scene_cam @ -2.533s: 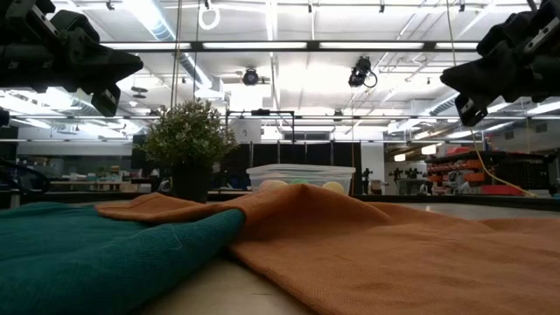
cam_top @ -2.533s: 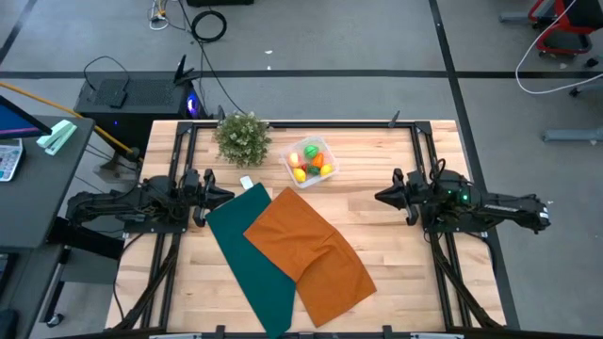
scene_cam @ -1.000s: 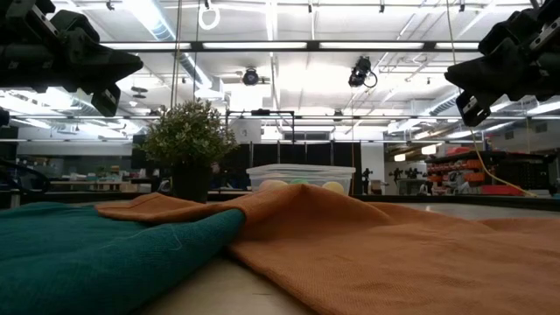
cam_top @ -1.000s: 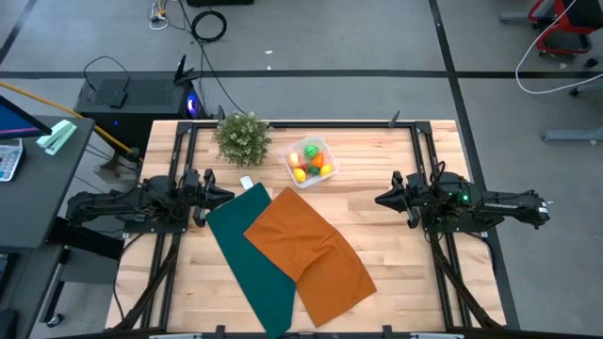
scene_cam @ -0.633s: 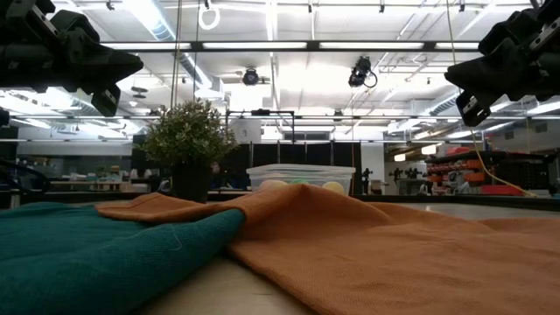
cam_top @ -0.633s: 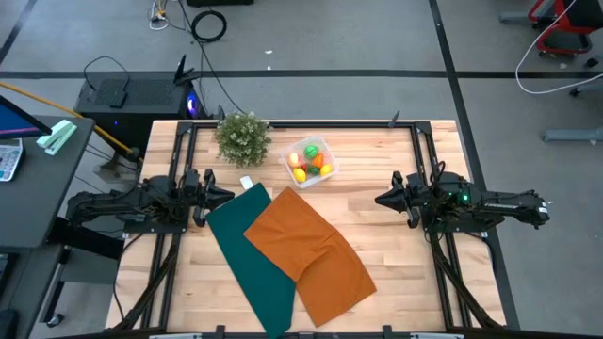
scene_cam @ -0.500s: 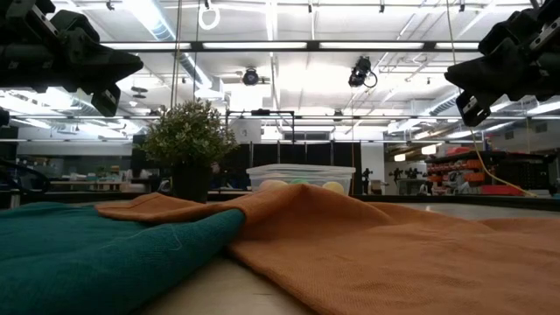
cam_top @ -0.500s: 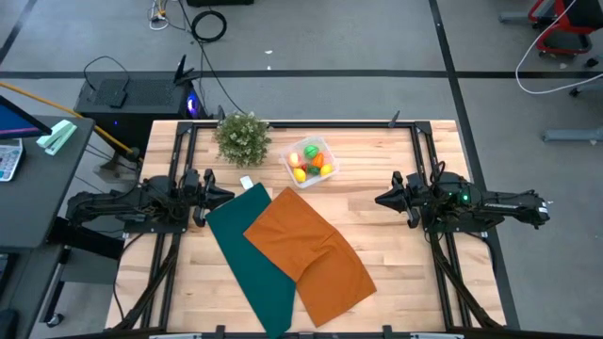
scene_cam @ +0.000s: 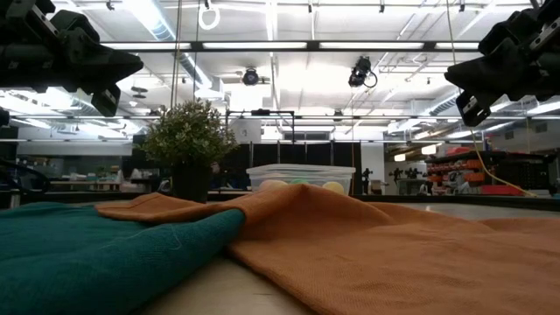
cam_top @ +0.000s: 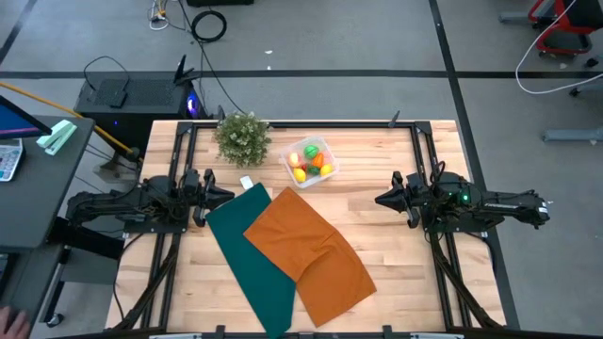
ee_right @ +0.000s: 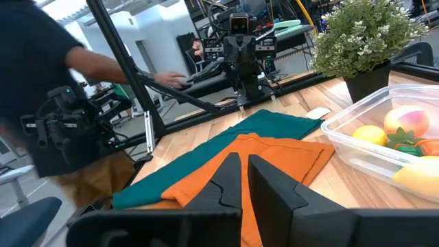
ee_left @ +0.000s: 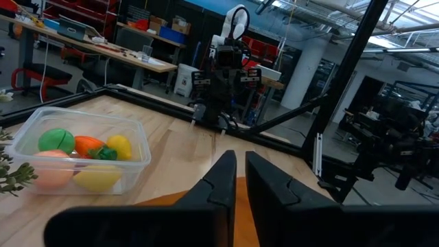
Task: Pick and placing Produce into tupperware
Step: Return to Home Position
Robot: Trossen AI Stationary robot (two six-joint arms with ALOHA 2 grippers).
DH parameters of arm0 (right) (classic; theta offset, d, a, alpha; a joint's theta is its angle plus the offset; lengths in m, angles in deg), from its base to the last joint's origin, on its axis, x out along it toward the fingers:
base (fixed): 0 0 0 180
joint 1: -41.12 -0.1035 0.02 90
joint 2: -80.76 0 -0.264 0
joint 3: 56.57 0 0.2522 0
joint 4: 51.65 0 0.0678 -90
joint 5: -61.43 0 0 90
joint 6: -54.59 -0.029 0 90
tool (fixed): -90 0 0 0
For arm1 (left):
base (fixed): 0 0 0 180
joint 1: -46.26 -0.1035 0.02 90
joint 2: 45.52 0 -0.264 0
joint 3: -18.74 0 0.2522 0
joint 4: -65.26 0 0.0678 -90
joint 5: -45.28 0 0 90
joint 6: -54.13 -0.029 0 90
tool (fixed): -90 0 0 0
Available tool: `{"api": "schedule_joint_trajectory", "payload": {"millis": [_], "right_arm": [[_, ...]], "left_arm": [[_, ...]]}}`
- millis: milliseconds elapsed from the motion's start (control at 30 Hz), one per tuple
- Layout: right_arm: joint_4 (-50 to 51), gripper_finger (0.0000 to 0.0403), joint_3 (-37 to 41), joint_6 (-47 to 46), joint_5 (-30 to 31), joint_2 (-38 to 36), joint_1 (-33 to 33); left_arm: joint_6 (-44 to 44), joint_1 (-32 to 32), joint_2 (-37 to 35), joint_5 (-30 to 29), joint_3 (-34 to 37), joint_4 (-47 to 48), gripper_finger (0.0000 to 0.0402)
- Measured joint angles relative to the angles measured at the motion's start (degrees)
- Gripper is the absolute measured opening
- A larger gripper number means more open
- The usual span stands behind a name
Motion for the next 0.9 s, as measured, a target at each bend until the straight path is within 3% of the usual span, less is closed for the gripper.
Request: {"api": "schedule_joint_trajectory", "payload": {"millis": [900], "right_arm": [[0.0,0.0,0.0,0.0,0.0,0.0,0.0]], "left_arm": [[0.0,0.0,0.0,0.0,0.0,0.0,0.0025]]}}
